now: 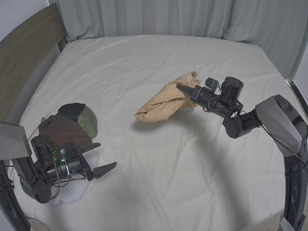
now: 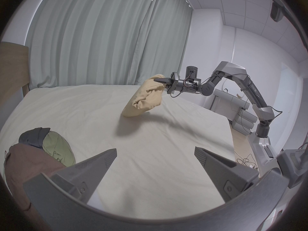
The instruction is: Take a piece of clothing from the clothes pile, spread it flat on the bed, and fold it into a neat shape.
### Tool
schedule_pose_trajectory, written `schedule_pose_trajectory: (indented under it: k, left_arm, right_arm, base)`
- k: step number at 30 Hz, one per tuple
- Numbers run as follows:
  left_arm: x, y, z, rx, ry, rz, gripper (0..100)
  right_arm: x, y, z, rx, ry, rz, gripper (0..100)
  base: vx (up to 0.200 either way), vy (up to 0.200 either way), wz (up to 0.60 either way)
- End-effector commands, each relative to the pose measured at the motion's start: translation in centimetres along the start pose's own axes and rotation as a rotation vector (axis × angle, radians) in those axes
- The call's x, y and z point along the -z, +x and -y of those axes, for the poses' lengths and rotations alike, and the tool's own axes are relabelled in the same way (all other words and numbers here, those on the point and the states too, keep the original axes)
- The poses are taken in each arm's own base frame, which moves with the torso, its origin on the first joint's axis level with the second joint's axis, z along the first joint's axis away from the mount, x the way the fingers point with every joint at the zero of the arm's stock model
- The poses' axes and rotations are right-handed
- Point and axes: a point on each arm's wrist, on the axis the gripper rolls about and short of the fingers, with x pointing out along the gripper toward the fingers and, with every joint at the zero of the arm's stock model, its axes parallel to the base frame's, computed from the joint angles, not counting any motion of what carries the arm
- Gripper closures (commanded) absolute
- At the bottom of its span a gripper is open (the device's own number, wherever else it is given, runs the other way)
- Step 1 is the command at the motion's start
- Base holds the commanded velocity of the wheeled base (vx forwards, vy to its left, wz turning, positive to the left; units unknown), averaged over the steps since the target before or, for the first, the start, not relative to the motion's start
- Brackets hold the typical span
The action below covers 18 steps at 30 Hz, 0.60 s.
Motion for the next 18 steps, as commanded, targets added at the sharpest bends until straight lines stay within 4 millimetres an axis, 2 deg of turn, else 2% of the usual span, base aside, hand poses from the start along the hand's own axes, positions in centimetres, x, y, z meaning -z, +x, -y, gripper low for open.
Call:
schedule_pose_trajectory:
  k: [1, 6, 12, 17, 18]
  left_arm:
    - [0.2, -0.1, 0.2, 0.003, -0.006, -0.007, 0]
    - [0.1, -0.1, 0.1, 0.000, -0.003, -0.004, 0]
    - [0.1, -0.1, 0.1, 0.002, -0.003, -0.004, 0]
    - [0.2, -0.1, 0.1, 0.003, -0.006, -0.007, 0]
    - [0.3, -0.1, 0.2, 0.005, -0.010, -0.012, 0]
  right_arm:
    - [-0.2, 0.9, 0.6, -0.002, -0.004, 0.007, 100]
    - [-1.9, 1.8, -0.3, -0.011, -0.021, 0.037, 100]
    - [-2.6, 2.2, -0.7, -0.015, -0.024, 0.042, 100]
    - [-2.4, 2.4, -0.3, -0.009, -0.025, 0.050, 100]
    - [-1.6, 2.7, 0.4, 0.014, -0.018, 0.052, 100]
  base:
    - [0.000, 0.000, 0.00]
    - [0.000, 0.000, 0.00]
    - [0.000, 0.000, 0.00]
    - [0.000, 0.000, 0.00]
    - [0.000, 0.000, 0.00]
